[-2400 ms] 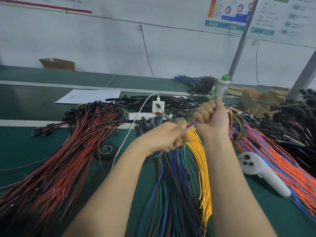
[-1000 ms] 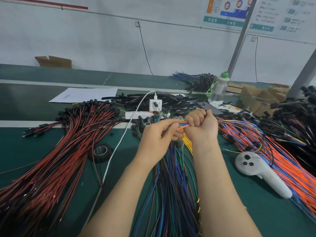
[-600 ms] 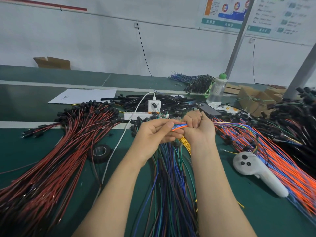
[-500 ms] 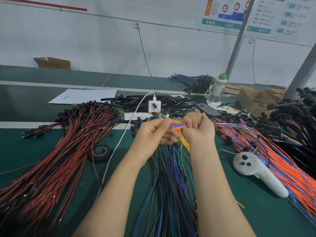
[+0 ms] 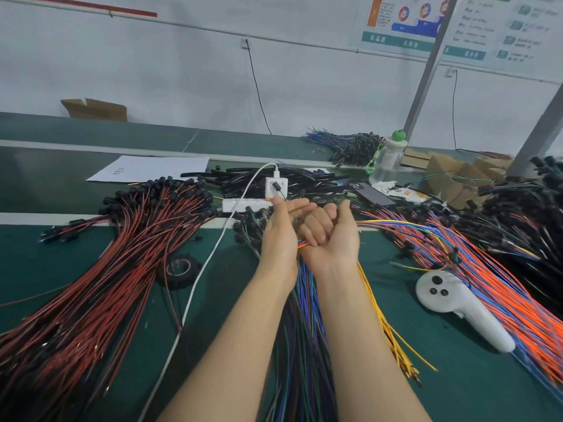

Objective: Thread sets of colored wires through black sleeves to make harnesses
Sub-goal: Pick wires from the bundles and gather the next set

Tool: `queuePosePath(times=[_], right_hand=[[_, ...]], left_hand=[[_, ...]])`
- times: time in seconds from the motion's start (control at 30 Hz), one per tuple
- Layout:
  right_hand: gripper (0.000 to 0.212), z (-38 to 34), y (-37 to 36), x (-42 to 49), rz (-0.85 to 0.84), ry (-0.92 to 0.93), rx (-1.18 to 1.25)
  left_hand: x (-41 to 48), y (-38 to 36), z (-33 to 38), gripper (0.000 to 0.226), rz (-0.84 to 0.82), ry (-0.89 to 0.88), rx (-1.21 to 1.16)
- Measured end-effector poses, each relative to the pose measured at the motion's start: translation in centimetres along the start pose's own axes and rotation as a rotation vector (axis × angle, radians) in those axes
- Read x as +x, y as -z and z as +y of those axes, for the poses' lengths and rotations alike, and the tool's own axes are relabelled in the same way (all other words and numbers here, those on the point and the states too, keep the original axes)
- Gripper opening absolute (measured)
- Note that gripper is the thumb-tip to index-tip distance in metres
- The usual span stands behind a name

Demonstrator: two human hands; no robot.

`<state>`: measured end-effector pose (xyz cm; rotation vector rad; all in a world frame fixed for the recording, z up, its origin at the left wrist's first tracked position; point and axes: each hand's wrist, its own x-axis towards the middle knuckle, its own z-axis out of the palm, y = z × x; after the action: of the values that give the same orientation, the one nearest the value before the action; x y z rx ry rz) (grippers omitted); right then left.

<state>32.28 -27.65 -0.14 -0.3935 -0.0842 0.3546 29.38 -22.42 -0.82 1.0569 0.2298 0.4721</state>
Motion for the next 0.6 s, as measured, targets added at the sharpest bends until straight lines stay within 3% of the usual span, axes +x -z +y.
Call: queuePosePath(times=[0.17,0.3,0.47,0.6], right_hand=[[0.051,-1.2,0.0,0.7,0.044,0.130,-0.001],[0.049,-1.9,0.1,1.3,0.078,0.074,0.115],[0.062,-2.6,0.2,2.3,0.080,-0.024,0.306],[0.049,-3.3,0.3,4.0,0.095,0.031,0.368]], left_hand=[[-0.5,2.6,-0.7,0.015,-0.172,-0.303,0.479],[-0.4,3.5,-1.0,0.016,-0.247,-0.502,0.644],[0.9,3.0,-0.9,0.012,-0.222,-0.691,0.699],[2.2,1.2,-1.3,0.010,-0.131,-0.640,0.612]])
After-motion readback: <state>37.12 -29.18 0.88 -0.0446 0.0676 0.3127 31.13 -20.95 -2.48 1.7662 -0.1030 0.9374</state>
